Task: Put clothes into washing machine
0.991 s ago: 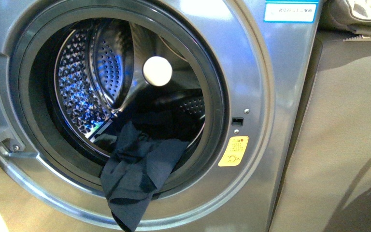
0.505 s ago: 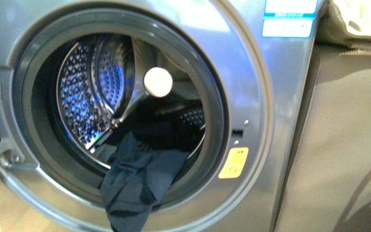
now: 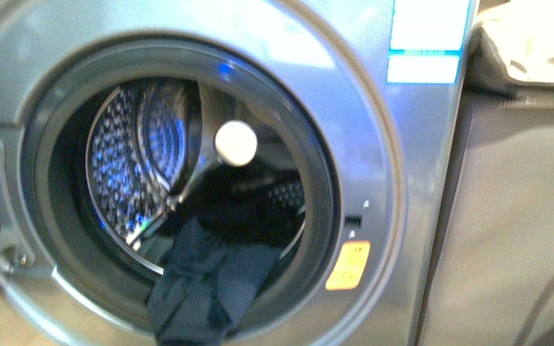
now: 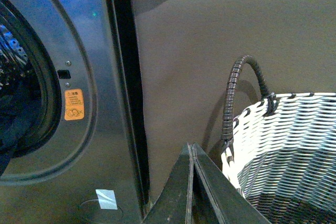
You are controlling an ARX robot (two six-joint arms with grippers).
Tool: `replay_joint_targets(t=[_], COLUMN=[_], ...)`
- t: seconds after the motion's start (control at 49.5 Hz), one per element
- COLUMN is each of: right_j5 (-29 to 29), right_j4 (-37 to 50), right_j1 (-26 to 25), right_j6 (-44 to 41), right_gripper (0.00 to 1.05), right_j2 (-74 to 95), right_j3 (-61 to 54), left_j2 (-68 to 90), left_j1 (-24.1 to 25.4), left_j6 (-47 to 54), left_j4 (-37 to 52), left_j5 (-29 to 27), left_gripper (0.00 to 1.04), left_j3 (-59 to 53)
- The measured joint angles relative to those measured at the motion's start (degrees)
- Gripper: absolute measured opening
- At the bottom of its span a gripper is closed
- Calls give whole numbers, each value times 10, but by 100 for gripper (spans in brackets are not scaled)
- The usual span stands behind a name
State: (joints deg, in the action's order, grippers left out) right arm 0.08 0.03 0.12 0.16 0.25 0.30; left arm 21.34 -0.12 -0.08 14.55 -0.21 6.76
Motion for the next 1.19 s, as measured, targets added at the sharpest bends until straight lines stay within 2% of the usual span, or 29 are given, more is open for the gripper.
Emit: replay_joint_targets(t=[0.728,0.849,1.193], right_j5=[0,0,0], right_j4=[0,0,0], right_j1=[0,0,0], right_j6=[0,0,0], right_gripper=[2,2,2], right_j2=[0,0,0], right_j3=[0,0,0], left_j2=[-113,-189,-211], left_j1=[0,0,0], left_j6=[0,0,0], left_j4=[-45,-138,-145], left_j5=[1,2,2], left_gripper=[4,4,4], left_j3=[-63,-63,-63])
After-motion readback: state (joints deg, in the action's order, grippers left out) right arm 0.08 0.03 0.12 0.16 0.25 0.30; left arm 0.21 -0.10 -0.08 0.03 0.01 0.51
